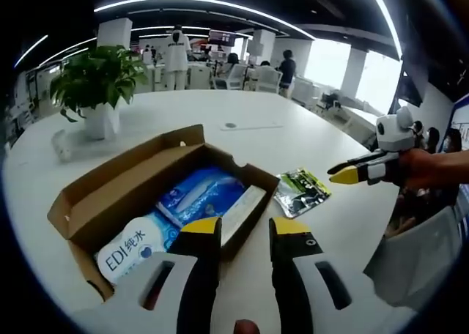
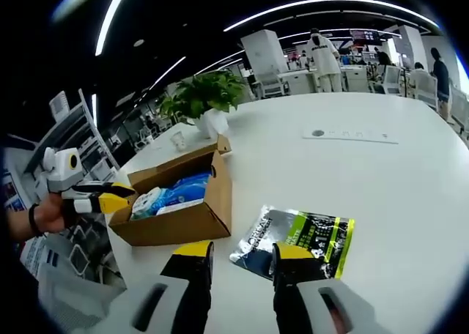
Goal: Operate the shoe box by opening the lid, removing the specified soft item, and placing it in the target area until the item is outside and the box remains undamaged.
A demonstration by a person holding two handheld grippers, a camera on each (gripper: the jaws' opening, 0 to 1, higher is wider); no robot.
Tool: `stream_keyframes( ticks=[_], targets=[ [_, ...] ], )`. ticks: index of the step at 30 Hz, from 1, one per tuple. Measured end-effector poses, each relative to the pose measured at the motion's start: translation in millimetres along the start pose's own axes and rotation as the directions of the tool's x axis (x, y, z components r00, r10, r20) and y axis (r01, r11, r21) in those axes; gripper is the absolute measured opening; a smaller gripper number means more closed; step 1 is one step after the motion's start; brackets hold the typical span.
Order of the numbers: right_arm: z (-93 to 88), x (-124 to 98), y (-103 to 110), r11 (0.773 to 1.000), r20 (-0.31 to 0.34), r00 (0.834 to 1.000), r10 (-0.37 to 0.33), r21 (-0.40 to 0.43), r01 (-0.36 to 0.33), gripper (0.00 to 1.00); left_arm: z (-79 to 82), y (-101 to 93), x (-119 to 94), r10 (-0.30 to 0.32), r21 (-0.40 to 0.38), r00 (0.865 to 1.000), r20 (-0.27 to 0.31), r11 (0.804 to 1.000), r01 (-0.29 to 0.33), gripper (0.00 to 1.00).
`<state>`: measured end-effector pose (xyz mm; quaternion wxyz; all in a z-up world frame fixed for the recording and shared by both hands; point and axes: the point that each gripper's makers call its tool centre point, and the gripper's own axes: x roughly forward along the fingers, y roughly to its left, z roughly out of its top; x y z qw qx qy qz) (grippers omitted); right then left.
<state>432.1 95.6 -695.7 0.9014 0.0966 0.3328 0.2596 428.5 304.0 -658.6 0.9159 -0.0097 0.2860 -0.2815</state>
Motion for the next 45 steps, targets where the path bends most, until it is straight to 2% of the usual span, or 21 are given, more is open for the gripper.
stream_keyframes(
  ticks=[17, 30, 35, 36, 39, 45],
  targets=[
    [3.1, 12.4, 27.3, 0.998, -0.023, 0.999, 0.037, -0.054, -0.038, 0.37, -7.8, 31.4, -28.2, 0.022, -0.007, 1.000, 0.003, 1.000, -0.022, 0.30],
    [15.0, 25.5, 54.2, 0.988, -0.037, 0.996, 0.078, -0.129, -0.082, 0.37, -11.7, 51.6, -45.7, 0.054, 0.006, 0.998, -0.012, 0.999, -0.054, 0.33],
    [18.7, 31.5, 60.1, 0.984, -0.047, 0.995, 0.093, -0.148, -0.099, 0.37, -13.9, 53.2, -47.8, 0.056, 0.007, 0.998, -0.019, 0.998, -0.055, 0.35],
    [20.1, 32.3, 61.6, 0.983, -0.048, 0.994, 0.096, -0.153, -0.102, 0.37, -14.5, 53.0, -48.1, 0.052, 0.011, 0.998, -0.022, 0.999, -0.052, 0.36],
    [24.9, 38.2, 67.4, 0.974, -0.064, 0.992, 0.113, -0.190, -0.123, 0.37, -19.3, 60.1, -50.0, 0.056, 0.086, 0.997, -0.060, 0.995, -0.051, 0.38],
    [34.9, 53.0, 80.6, 0.950, -0.100, 0.984, 0.146, -0.263, -0.168, 0.38, -23.5, 78.5, -57.1, 0.073, 0.115, 0.994, -0.085, 0.991, -0.063, 0.39]
  ],
)
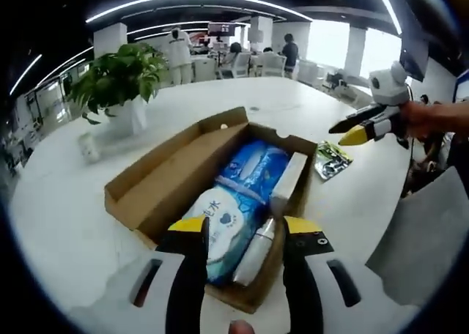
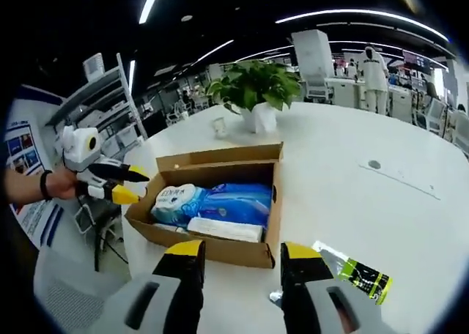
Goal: Operate the shoe box by opening the lid, removing the specified soft item, and placing it in the target area until the item is outside and the box remains undamaged.
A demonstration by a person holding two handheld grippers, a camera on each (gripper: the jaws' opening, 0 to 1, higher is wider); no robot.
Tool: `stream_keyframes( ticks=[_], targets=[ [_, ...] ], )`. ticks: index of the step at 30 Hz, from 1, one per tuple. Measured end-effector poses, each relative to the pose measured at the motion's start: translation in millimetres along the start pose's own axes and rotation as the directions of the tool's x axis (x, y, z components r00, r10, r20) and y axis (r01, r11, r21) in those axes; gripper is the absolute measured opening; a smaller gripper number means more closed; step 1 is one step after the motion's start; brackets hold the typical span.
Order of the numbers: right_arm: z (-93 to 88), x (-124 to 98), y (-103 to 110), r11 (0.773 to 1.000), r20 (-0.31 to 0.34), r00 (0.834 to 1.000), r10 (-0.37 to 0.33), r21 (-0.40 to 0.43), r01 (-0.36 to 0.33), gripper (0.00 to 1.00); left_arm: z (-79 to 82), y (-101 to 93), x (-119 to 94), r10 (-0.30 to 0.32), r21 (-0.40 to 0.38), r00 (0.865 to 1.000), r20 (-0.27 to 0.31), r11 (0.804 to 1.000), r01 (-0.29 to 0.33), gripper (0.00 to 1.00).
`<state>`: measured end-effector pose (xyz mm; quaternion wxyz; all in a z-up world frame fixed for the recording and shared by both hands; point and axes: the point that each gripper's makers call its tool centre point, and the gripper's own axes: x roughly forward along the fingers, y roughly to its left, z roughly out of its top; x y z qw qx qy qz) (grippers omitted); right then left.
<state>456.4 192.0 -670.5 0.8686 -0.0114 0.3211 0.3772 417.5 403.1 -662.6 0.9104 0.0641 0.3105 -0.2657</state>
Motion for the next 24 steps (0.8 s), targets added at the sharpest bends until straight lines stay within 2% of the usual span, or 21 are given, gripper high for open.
stream_keyframes(
  ticks=[5, 9, 18, 24],
  targets=[
    [10.2, 14.9, 17.4, 0.994, -0.038, 0.998, 0.050, -0.091, -0.053, 0.41, -13.7, 12.1, -1.6, 0.008, 0.034, 0.999, -0.045, 0.999, -0.006, 0.40],
    [16.4, 29.2, 34.1, 0.982, -0.078, 0.994, 0.082, -0.165, -0.094, 0.43, -22.3, 20.0, -1.7, 0.006, 0.060, 0.997, -0.077, 0.998, -0.002, 0.42],
    [25.0, 64.1, 63.0, 0.949, -0.145, 0.979, 0.146, -0.257, -0.179, 0.44, -24.8, 34.8, 1.8, 0.005, 0.116, 0.994, -0.110, 0.993, 0.007, 0.44],
    [24.5, 83.5, 80.7, 0.914, -0.201, 0.963, 0.178, -0.328, -0.237, 0.46, -25.5, 40.0, 8.3, -0.016, 0.141, 0.992, -0.129, 0.989, 0.034, 0.46]
  ],
)
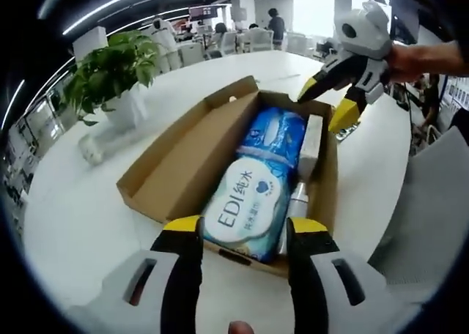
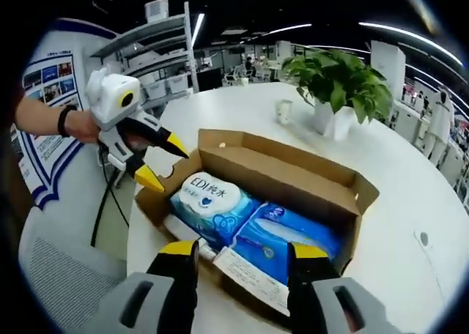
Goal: Operate the shoe box by opening the lid, removing the specified soft item, and placing it in the target area until the item is outside and the box remains undamaged.
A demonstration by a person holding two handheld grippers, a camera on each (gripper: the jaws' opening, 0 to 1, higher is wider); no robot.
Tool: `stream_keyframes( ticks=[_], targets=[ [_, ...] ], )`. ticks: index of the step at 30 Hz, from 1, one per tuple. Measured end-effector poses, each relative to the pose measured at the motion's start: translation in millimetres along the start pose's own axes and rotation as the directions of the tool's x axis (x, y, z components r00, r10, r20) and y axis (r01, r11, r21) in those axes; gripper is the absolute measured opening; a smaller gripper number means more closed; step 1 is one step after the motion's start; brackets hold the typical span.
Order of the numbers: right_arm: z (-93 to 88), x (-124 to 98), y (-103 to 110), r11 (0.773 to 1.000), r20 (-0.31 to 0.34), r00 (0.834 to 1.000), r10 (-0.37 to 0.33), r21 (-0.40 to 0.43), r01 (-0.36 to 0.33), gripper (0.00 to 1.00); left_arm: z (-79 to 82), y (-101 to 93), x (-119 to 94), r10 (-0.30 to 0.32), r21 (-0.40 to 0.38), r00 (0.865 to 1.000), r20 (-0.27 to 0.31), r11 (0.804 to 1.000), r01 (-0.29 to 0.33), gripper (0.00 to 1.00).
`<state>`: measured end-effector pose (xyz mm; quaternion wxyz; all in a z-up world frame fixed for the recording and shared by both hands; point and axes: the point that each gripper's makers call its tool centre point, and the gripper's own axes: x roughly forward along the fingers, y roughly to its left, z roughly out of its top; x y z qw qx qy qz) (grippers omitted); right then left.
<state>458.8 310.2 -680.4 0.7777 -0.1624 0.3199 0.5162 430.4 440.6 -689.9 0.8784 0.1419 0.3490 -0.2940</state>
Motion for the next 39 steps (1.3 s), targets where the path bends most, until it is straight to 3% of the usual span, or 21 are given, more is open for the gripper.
stream_keyframes(
  ticks=[13, 17, 29, 34, 39],
  targets=[
    [12.8, 45.6, 2.4, 0.989, -0.076, 0.994, 0.081, -0.116, -0.090, 0.53, -4.2, -0.5, 22.7, -0.056, 0.088, 0.995, -0.077, 0.994, 0.063, 0.52],
    [13.5, 60.0, 4.1, 0.985, -0.095, 0.989, 0.113, -0.119, -0.124, 0.57, -5.5, 0.6, 29.1, -0.063, 0.114, 0.993, -0.100, 0.991, 0.074, 0.52],
    [6.1, 93.9, 8.4, 0.930, -0.241, 0.961, 0.134, -0.303, -0.206, 0.58, -23.4, 9.0, 47.5, -0.065, 0.211, 0.981, -0.184, 0.972, 0.104, 0.52],
    [6.3, 100.1, 9.7, 0.919, -0.254, 0.955, 0.153, -0.319, -0.232, 0.58, -28.5, 6.7, 51.4, -0.071, 0.239, 0.975, -0.212, 0.963, 0.122, 0.54],
    [-2.1, 111.8, 11.5, 0.885, -0.320, 0.935, 0.150, -0.378, -0.271, 0.62, -29.4, 7.4, 55.8, -0.070, 0.247, 0.970, -0.234, 0.960, 0.129, 0.55]
  ],
)
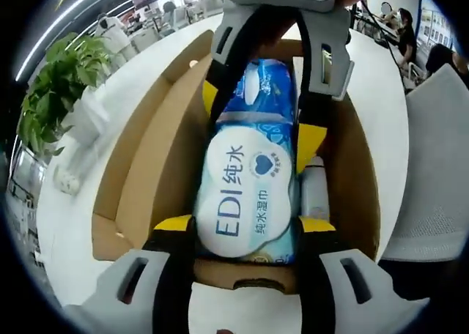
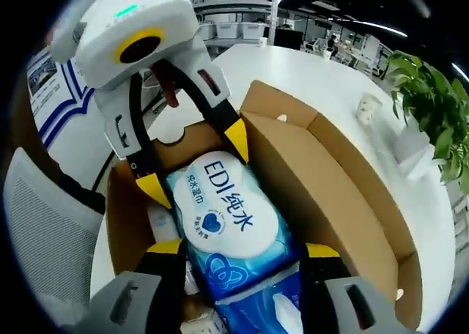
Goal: Operate the shoe box by opening the lid, removing the specified soft item, and placing it in the target area until the item is outside and the box remains undamaged.
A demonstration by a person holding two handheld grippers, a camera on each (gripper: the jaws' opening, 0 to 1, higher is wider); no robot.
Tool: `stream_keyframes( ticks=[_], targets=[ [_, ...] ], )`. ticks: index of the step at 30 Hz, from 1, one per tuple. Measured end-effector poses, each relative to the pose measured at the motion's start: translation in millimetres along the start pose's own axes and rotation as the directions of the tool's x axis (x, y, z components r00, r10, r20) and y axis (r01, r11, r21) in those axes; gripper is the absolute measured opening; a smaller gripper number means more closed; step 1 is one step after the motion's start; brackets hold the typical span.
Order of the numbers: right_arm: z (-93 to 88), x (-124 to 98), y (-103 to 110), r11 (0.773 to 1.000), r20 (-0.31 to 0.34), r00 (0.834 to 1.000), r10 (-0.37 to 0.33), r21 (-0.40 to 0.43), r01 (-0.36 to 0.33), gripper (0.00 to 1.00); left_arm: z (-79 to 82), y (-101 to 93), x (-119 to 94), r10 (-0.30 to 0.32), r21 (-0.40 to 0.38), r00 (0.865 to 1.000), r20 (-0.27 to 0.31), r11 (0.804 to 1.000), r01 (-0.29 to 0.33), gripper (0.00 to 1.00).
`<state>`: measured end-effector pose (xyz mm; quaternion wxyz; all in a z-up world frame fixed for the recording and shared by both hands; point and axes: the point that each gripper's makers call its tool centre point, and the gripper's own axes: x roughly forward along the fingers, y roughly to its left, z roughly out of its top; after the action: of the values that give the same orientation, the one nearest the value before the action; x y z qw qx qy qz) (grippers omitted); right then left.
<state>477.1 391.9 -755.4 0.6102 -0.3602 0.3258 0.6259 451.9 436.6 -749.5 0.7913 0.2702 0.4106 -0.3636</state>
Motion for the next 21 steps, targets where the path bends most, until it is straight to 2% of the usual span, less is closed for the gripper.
stream_keyframes(
  ticks=[8, 18, 21],
  targets=[
    [2.4, 14.1, 8.6, 0.998, -0.030, 0.999, 0.018, -0.060, -0.020, 0.63, 0.1, -0.4, 0.6, -0.022, -0.003, 1.000, 0.009, 1.000, 0.022, 0.54],
    [1.0, 10.6, 12.2, 0.998, -0.037, 0.999, 0.026, -0.049, -0.027, 0.60, 2.4, -4.9, 1.5, -0.041, 0.032, 0.999, -0.013, 0.999, 0.041, 0.53],
    [-3.1, 8.9, 16.7, 0.996, -0.051, 0.998, 0.028, -0.082, -0.032, 0.59, 4.0, -10.1, 2.4, -0.059, 0.049, 0.998, -0.025, 0.997, 0.060, 0.53]
  ],
)
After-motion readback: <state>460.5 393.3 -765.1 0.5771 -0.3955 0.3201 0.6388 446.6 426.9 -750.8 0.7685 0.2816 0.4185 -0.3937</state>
